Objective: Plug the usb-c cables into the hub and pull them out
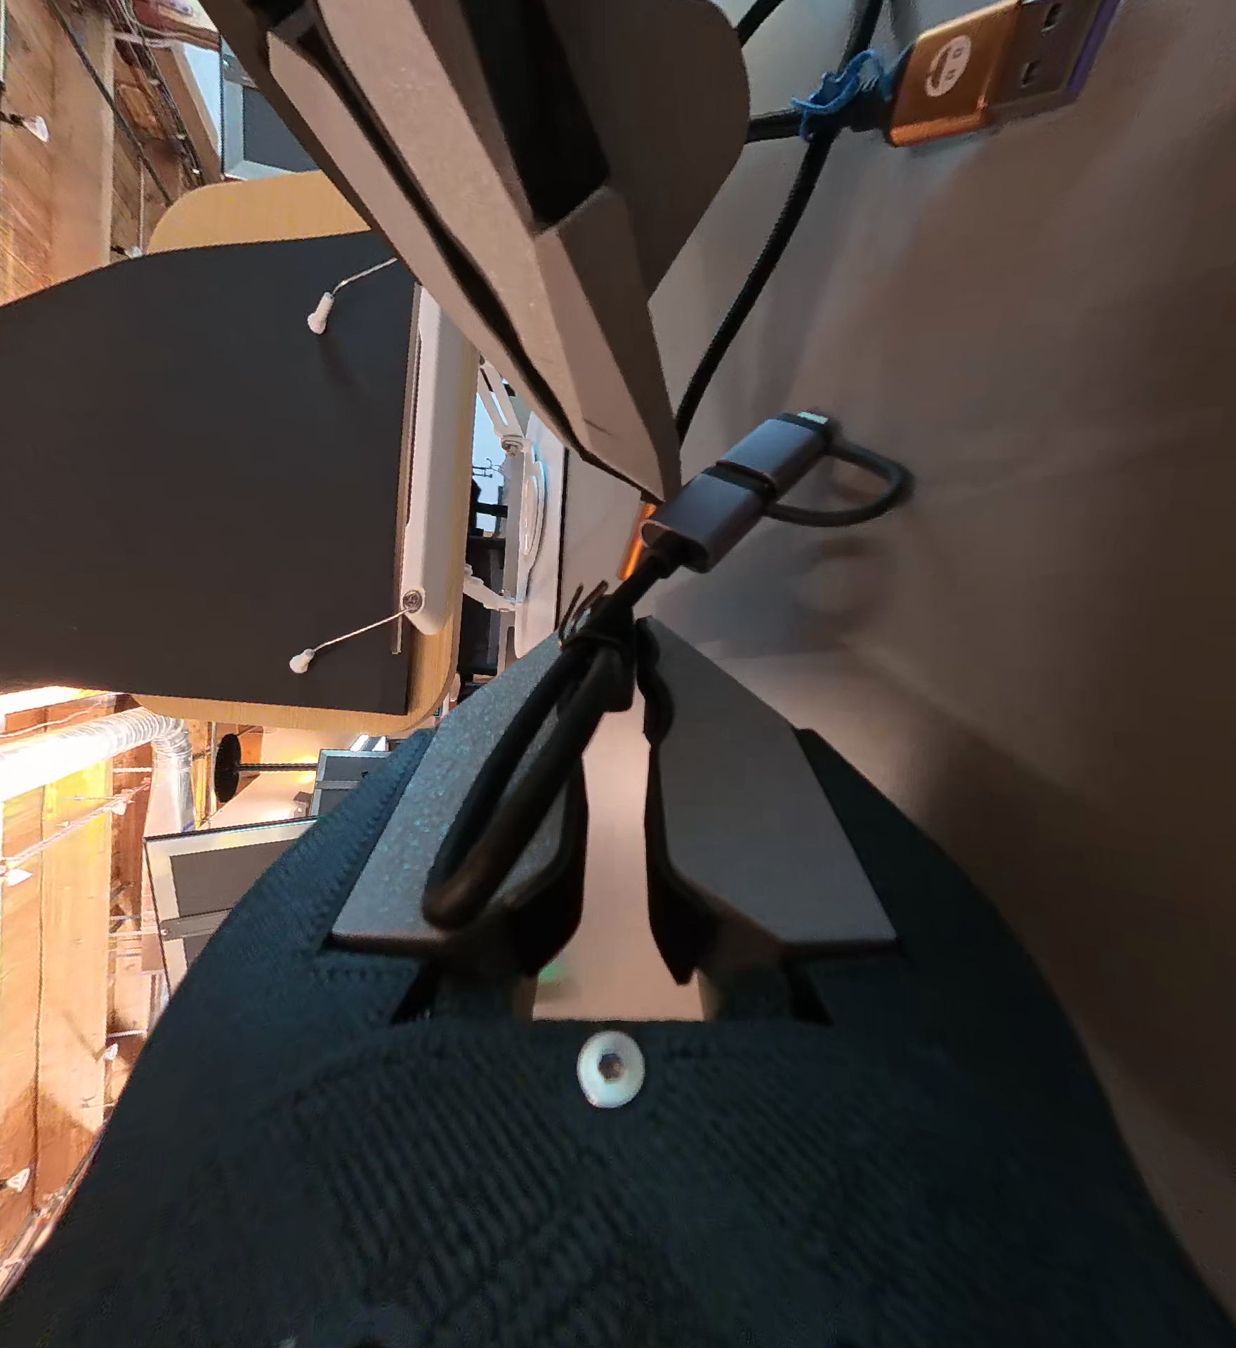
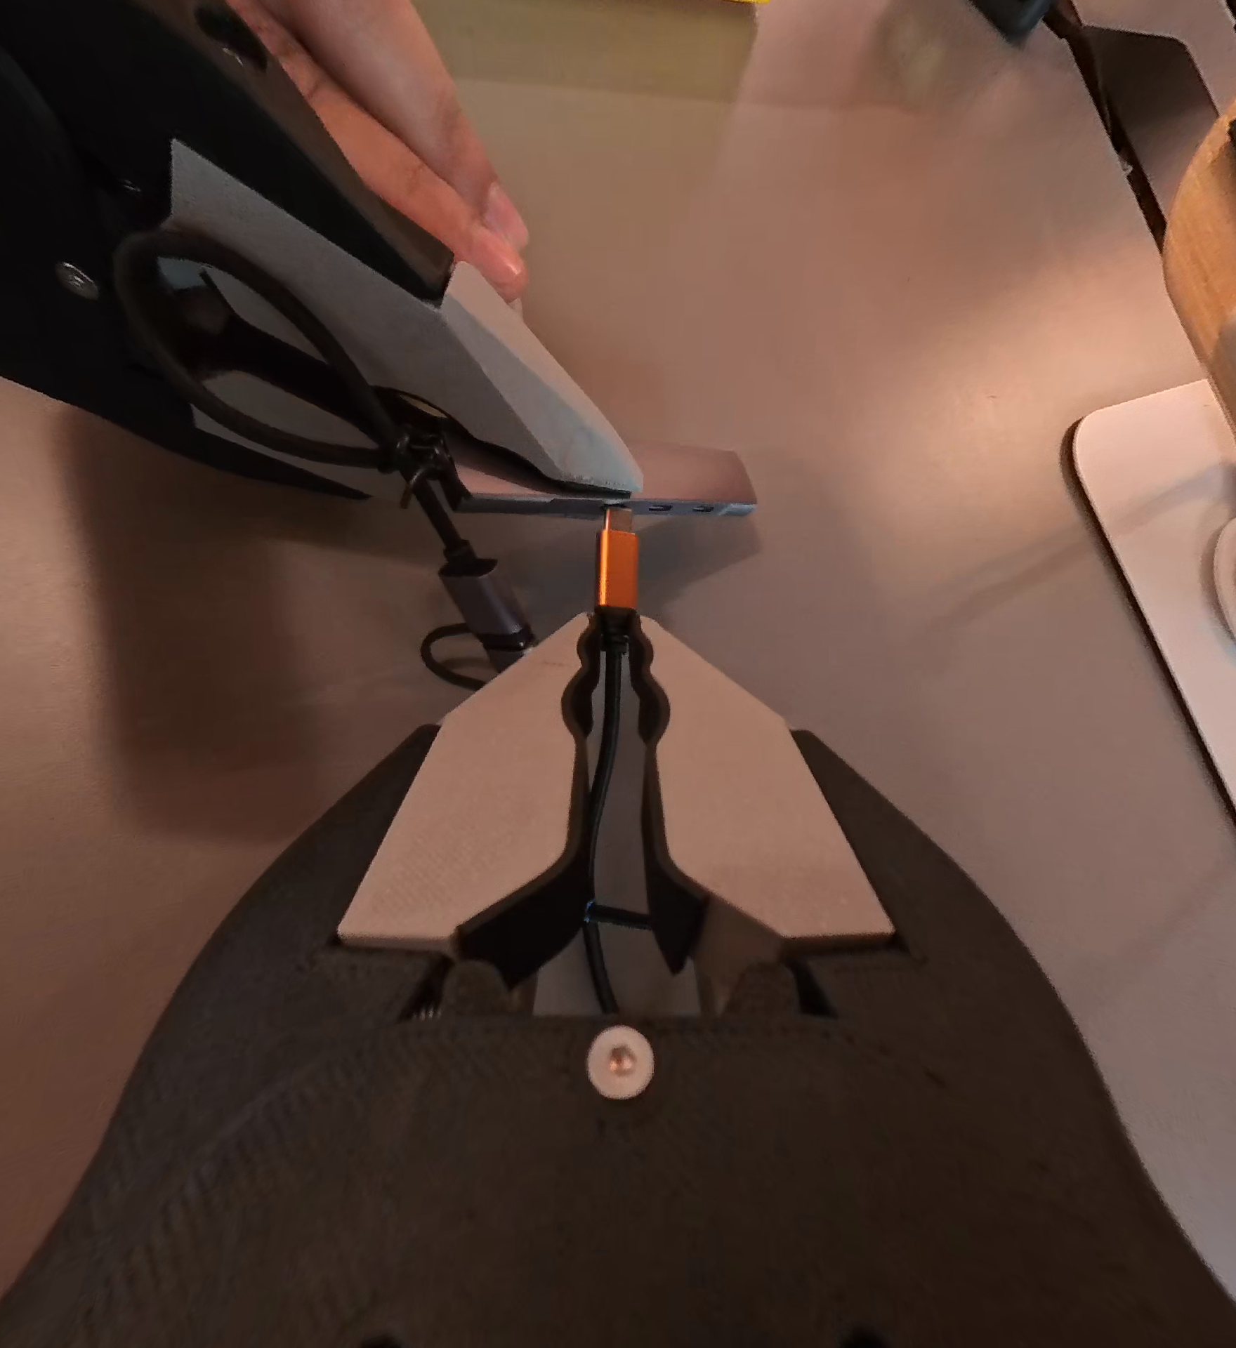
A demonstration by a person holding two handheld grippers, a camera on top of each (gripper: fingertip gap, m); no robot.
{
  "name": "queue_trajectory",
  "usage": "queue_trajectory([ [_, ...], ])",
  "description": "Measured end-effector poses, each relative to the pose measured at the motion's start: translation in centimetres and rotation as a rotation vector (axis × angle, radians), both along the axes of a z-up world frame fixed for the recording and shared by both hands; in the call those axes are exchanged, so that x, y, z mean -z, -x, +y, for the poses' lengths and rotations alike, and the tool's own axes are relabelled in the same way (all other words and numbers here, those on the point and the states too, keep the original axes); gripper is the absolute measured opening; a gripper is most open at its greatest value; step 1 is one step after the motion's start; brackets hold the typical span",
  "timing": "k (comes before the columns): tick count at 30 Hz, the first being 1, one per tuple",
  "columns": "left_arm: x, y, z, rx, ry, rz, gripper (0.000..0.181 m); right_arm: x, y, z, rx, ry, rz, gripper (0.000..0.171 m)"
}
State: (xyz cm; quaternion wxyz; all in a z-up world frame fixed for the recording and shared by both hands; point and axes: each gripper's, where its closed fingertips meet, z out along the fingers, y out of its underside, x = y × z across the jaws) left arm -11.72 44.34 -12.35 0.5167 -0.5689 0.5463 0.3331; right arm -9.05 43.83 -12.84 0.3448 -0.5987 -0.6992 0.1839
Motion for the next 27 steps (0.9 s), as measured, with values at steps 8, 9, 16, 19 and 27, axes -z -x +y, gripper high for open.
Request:
queue_trajectory([
  [8,0.3,-0.3,-0.3,0.03,0.006,0.025,0.007,0.4,-0.1,-0.3,-0.031,-0.008,-0.02,0.004],
  [9,0.4,-0.4,-0.4,0.037,0.008,0.025,0.007,0.4,-0.2,-0.4,-0.045,-0.013,-0.02,0.004],
  [16,0.4,-0.9,-0.7,0.071,0.004,0.043,0.008,0.2,-0.7,-1.1,-0.119,-0.012,-0.018,0.004],
  [19,0.4,-1.0,-0.9,0.082,0.001,0.048,0.008,0.2,-0.7,-1.1,-0.122,0.027,-0.01,0.004],
  [27,0.3,-1.5,-1.3,0.116,0.008,0.029,0.008,-0.2,-0.9,-1.3,-0.132,0.118,0.027,0.004],
])
